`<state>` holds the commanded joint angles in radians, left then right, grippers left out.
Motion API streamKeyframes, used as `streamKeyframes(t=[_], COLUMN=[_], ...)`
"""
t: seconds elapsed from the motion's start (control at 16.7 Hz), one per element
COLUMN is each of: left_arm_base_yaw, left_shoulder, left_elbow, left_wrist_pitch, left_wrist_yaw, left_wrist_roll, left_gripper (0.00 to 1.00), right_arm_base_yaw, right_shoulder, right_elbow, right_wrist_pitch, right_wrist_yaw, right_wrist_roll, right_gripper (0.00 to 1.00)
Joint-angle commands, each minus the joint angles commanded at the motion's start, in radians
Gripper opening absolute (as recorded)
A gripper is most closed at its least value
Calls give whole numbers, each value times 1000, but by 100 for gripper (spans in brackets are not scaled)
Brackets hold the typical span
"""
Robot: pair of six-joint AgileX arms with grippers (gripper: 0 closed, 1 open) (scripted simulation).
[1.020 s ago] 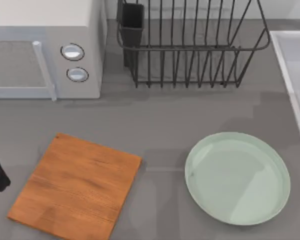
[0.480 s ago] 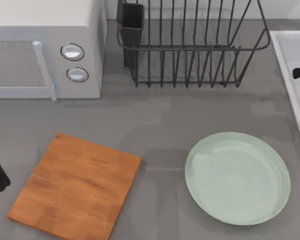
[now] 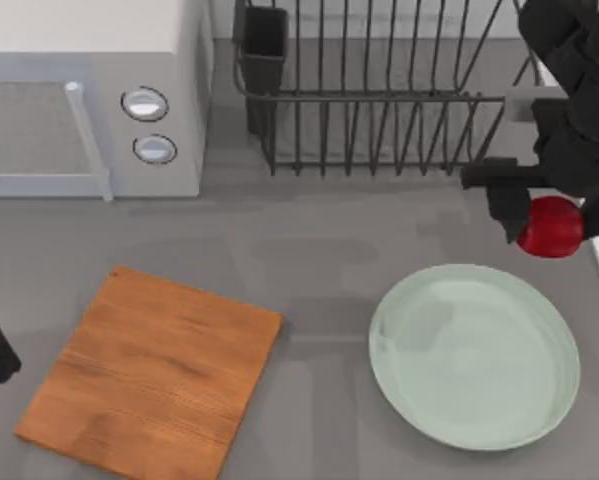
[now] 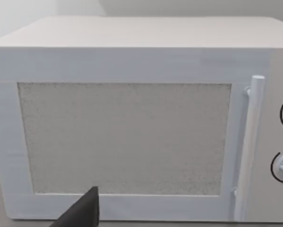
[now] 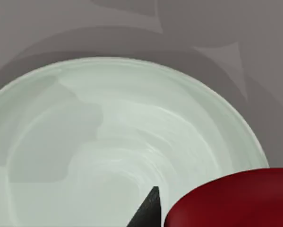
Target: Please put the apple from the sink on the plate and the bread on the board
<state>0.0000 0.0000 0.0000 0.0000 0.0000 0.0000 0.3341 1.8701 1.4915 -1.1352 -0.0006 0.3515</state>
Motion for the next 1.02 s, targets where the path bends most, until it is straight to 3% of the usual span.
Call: streamKeyframes(t=[0.36, 0.78, 1.02], left_arm_base_yaw=[0, 0, 0], left_shoulder=[0, 0, 0], left_elbow=[0, 0, 0], left_wrist_pitch=[0, 0, 0], left_wrist_yaw=[0, 0, 0], left_wrist_roll=[0, 0, 0], left_gripper=[100, 100, 100], right_arm_base_yaw=[182, 211, 211], right_shoulder=[-67, -78, -78], right_elbow=[-45, -53, -53], right_wrist_pitch=[-71, -82, -82], right_wrist_yaw=[1, 1, 1], right_wrist_roll=[179, 207, 207], right_gripper=[0, 0, 30])
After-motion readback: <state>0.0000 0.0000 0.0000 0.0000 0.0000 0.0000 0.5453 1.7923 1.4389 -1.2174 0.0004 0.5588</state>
